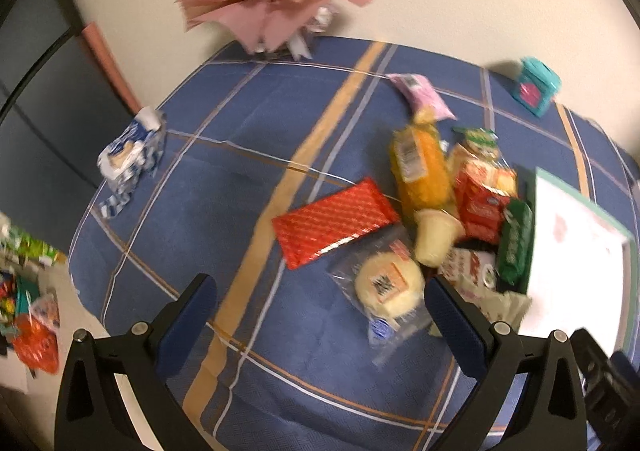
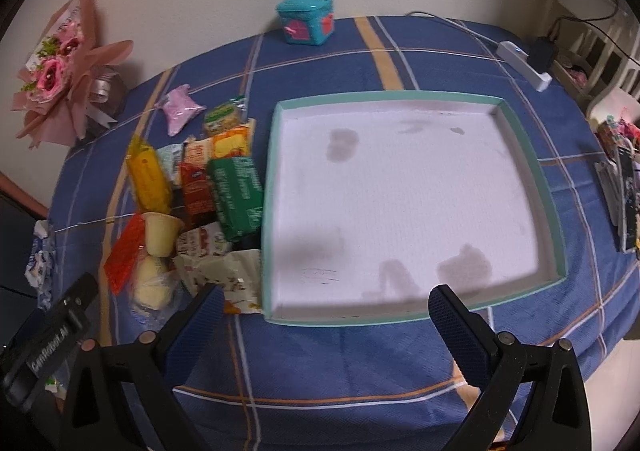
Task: Organize snacks
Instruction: 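Reach the left tool to the clear-wrapped steamed bun while the right tool reaches the cream biscuit packet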
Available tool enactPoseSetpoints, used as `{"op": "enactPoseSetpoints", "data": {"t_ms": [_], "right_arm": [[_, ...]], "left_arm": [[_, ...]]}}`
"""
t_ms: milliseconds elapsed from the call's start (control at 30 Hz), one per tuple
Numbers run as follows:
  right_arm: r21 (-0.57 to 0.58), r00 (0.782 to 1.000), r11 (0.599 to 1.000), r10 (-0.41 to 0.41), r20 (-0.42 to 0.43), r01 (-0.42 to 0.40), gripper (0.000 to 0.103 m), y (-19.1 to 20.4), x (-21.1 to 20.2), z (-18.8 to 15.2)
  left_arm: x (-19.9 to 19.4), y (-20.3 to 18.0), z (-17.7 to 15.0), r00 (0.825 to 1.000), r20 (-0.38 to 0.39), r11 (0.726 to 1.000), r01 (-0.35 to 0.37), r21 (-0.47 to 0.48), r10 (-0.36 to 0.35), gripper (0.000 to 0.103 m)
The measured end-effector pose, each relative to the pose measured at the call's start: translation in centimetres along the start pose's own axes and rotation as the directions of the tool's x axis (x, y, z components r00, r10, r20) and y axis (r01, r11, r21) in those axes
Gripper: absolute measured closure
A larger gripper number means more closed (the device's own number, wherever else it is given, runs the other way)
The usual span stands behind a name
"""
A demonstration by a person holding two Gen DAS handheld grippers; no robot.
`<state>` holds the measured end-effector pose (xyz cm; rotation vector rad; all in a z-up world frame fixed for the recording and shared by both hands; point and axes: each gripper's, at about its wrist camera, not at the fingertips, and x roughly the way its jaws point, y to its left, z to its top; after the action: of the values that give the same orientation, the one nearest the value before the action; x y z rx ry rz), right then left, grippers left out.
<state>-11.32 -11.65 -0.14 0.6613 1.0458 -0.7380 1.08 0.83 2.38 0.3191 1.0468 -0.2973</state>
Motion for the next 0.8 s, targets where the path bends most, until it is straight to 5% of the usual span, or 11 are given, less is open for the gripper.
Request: {"op": "enactPoseSetpoints", "data": {"t_ms": [333,500,800], "right_arm": [[-0.120,0.991,0.984,0.133,-0.018,-0.135,0.000,5.2,1.1,0.0],[-0.146,0.987,0.979,0.131,-0.089,-0.143,0.016,6.4,3.3,0.1],[-0.153,0.980,0.977,0.127,-0.154,-0.151,0.026,6.9,6.2,0.3]], "left_arm": [[2.1,3.0,0.8,0.994,-0.058,0.988,0.082,-0.133,-0.091,0.000],[4.5,2.6,0.7,0.973,-0.123,0.965,0.168,-0.202,-0.196,0.000],[7.8,-0.3,0.9,0.931,-0.242,0.954,0.232,-0.191,-0.275,0.000]]}}
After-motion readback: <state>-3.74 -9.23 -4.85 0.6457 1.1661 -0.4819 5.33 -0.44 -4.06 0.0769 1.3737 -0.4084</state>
